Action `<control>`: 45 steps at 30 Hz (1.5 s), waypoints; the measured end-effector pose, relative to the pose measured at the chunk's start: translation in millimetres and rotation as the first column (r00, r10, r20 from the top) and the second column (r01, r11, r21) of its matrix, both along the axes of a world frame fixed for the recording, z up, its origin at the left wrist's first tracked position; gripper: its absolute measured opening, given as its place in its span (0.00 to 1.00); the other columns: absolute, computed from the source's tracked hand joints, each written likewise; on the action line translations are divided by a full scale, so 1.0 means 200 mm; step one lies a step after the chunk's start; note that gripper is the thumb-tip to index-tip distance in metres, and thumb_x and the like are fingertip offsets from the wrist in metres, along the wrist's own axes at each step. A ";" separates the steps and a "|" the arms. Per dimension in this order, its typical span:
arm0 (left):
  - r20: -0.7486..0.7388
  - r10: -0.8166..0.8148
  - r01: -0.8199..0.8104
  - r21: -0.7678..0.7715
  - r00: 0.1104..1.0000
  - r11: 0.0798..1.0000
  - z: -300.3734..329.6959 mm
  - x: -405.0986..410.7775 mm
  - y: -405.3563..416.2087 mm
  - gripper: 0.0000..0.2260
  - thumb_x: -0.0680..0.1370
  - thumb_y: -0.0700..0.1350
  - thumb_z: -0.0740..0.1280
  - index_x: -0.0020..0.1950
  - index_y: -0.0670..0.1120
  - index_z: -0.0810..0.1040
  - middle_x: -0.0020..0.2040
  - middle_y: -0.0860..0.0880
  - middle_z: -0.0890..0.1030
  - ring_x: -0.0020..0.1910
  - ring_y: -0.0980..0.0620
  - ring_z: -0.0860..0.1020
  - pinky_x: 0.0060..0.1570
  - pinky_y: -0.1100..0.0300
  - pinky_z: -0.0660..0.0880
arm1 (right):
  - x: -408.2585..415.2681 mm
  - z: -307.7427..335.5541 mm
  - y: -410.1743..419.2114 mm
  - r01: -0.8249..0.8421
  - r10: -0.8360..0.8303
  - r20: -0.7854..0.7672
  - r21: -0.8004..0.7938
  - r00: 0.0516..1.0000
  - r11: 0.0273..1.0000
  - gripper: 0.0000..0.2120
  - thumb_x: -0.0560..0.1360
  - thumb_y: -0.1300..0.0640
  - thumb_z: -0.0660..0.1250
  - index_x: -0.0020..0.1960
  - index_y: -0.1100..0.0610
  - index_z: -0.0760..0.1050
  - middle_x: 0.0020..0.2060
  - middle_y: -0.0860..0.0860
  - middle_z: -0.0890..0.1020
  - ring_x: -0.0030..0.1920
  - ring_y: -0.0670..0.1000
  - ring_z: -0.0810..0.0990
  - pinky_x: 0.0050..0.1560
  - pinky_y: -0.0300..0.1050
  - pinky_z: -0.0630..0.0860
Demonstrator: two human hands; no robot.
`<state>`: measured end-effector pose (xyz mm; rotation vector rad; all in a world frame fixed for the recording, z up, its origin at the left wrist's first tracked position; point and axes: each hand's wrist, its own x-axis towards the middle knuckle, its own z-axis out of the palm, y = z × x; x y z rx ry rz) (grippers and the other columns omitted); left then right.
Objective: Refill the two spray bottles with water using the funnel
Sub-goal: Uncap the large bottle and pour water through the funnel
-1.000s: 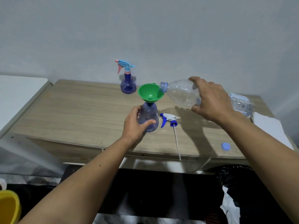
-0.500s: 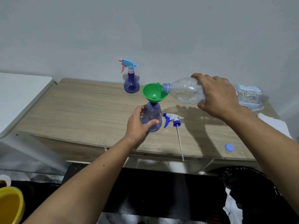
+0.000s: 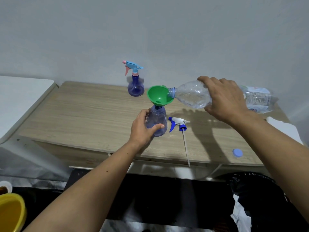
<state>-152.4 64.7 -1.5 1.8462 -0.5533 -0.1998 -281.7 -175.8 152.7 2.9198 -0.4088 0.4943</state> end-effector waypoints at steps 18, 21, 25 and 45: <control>0.025 0.004 -0.005 0.010 1.000 1.000 -0.01 0.00 0.00 0.31 0.70 0.48 0.85 0.69 0.48 0.76 0.62 0.51 0.82 0.62 0.52 0.81 0.63 0.56 0.79 | -0.02 0.04 -0.02 0.004 -0.005 -0.018 -0.056 1.000 0.998 0.40 0.66 0.66 0.74 0.75 0.51 0.66 0.53 0.54 0.81 0.51 0.63 0.78 0.59 0.57 0.72; 0.023 0.006 -0.007 0.007 1.000 1.000 0.00 0.00 -0.01 0.31 0.70 0.48 0.85 0.69 0.48 0.76 0.63 0.51 0.83 0.62 0.52 0.81 0.63 0.55 0.79 | -0.02 0.04 -0.02 0.001 -0.002 -0.018 -0.064 1.000 0.998 0.40 0.66 0.66 0.74 0.75 0.51 0.66 0.53 0.54 0.82 0.52 0.63 0.78 0.59 0.57 0.72; 0.026 0.015 -0.015 0.005 1.000 1.000 -0.01 -0.01 -0.01 0.31 0.70 0.48 0.85 0.69 0.47 0.77 0.63 0.50 0.83 0.62 0.51 0.81 0.63 0.55 0.79 | -0.02 0.05 -0.02 -0.001 0.000 -0.016 -0.062 1.000 0.998 0.40 0.65 0.66 0.74 0.75 0.51 0.67 0.54 0.54 0.82 0.52 0.63 0.78 0.60 0.57 0.72; 0.032 0.023 -0.024 0.022 0.999 0.999 -0.01 -0.01 -0.01 0.33 0.69 0.49 0.85 0.70 0.48 0.76 0.64 0.51 0.82 0.63 0.50 0.80 0.65 0.51 0.79 | -0.02 0.05 -0.02 0.003 -0.003 0.005 -0.086 1.000 0.996 0.41 0.65 0.67 0.74 0.75 0.51 0.67 0.54 0.54 0.81 0.53 0.63 0.78 0.61 0.57 0.72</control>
